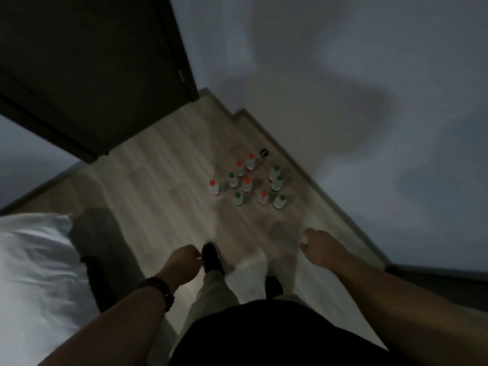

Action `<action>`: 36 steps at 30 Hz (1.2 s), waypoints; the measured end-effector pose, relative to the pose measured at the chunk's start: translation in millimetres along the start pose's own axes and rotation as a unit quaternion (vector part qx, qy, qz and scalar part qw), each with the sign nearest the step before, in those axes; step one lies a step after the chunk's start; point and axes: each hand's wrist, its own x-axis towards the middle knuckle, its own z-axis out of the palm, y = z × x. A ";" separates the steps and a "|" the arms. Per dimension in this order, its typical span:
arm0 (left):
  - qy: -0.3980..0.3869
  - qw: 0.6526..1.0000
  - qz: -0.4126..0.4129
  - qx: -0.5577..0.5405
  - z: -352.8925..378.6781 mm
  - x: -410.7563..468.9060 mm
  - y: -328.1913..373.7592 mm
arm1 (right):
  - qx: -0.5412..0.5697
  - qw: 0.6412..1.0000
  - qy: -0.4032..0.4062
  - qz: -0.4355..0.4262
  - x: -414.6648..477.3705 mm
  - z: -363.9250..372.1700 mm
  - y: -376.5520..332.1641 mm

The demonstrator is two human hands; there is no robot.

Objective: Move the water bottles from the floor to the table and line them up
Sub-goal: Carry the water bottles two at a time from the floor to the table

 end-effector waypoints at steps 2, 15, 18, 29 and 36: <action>-0.009 0.999 0.029 0.010 -23.7 33.2 1.2 | 0.030 0.999 0.010 0.026 13.9 -4.7 -18.7; -0.055 0.996 0.060 -0.038 -22.1 238.5 14.0 | 0.181 0.980 -0.001 0.088 198.4 46.7 -70.6; -0.043 0.995 0.039 -0.080 25.6 301.0 14.9 | 0.212 0.973 0.010 0.093 269.6 88.4 -52.7; 0.021 0.988 0.116 -0.097 155.8 514.7 29.9 | 0.301 0.947 0.110 0.036 480.7 200.7 0.3; -0.006 0.979 0.202 -0.025 159.1 624.6 26.5 | 0.290 0.938 0.170 -0.079 576.9 201.5 13.6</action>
